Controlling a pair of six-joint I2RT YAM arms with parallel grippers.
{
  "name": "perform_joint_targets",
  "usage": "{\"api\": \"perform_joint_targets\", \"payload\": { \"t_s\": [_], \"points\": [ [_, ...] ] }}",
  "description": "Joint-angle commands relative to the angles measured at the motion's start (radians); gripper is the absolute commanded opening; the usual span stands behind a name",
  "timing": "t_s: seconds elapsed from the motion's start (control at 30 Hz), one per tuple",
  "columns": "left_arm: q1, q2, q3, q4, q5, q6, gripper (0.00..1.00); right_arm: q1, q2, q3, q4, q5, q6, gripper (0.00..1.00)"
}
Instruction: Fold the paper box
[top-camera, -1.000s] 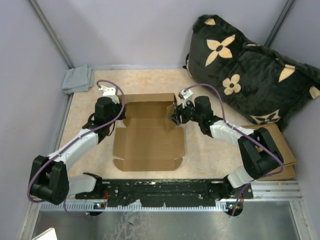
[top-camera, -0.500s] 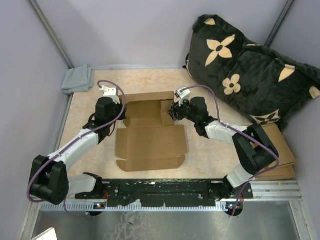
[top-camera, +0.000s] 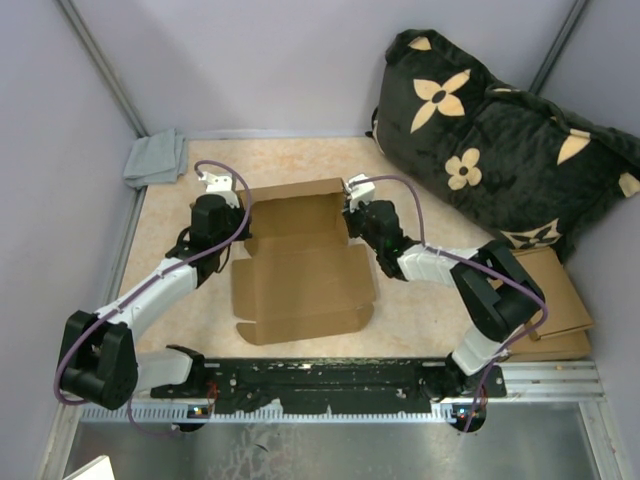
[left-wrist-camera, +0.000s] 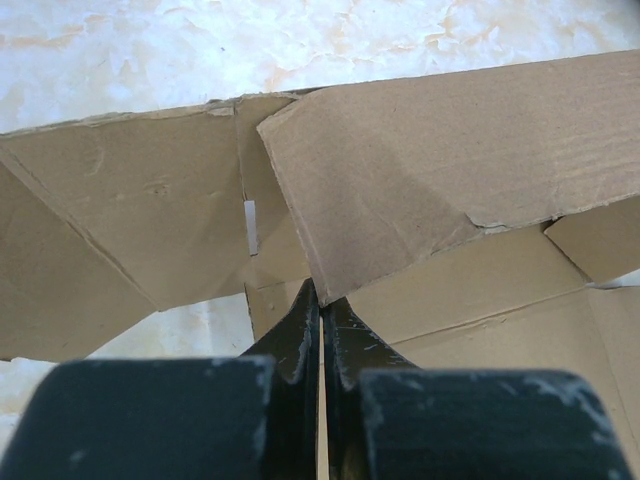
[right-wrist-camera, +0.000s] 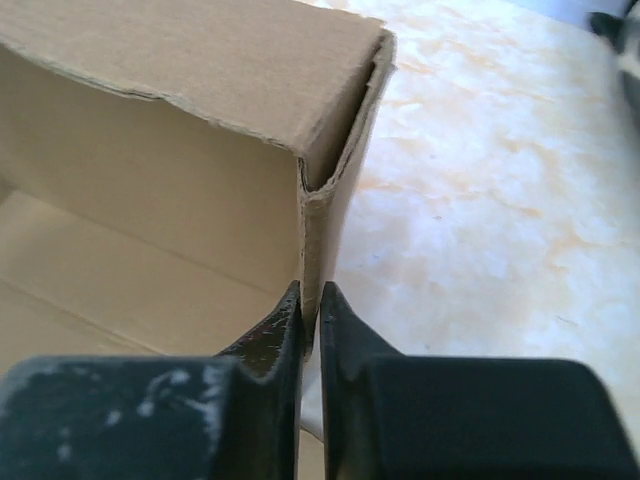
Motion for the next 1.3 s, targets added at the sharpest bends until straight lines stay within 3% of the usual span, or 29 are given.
{"api": "perform_joint_targets", "payload": {
  "t_s": [0.0,0.13,0.33,0.4,0.6,0.73,0.8,0.97,1.13,1.27],
  "points": [
    [-0.022,-0.004,-0.012,-0.044,0.033,-0.002,0.0,0.093,0.026,0.029,0.04,0.22,-0.02,0.02],
    [-0.038,-0.024,-0.016,-0.047,0.015,0.002,0.0,0.161,0.087,0.05,0.002,0.494,-0.03,0.0],
    [-0.069,-0.04,-0.018,-0.051,-0.023,0.023,0.0,0.203,0.131,0.067,-0.046,0.629,0.044,0.0],
    [-0.073,-0.041,-0.017,-0.053,-0.03,0.027,0.02,0.206,0.125,0.071,-0.073,0.627,0.081,0.0],
    [-0.075,-0.088,-0.006,-0.057,-0.058,0.011,0.37,0.205,0.079,0.065,-0.144,0.657,0.123,0.0],
    [-0.075,-0.165,-0.011,-0.034,-0.061,0.013,0.43,0.198,0.028,0.051,-0.204,0.692,0.134,0.0],
    [-0.075,-0.214,-0.026,-0.012,-0.098,-0.009,0.48,0.191,-0.027,0.028,-0.227,0.705,0.139,0.0],
    [-0.069,-0.317,-0.097,0.13,-0.265,0.024,0.7,0.129,-0.173,-0.073,-0.276,0.645,0.155,0.0],
    [-0.019,-0.227,-0.042,0.187,-0.303,0.051,0.76,0.034,-0.321,-0.151,-0.33,0.502,0.142,0.0],
    [0.136,-0.058,0.055,0.188,-0.223,-0.019,0.76,-0.006,-0.36,-0.15,-0.377,0.446,0.118,0.0]
  ]
}}
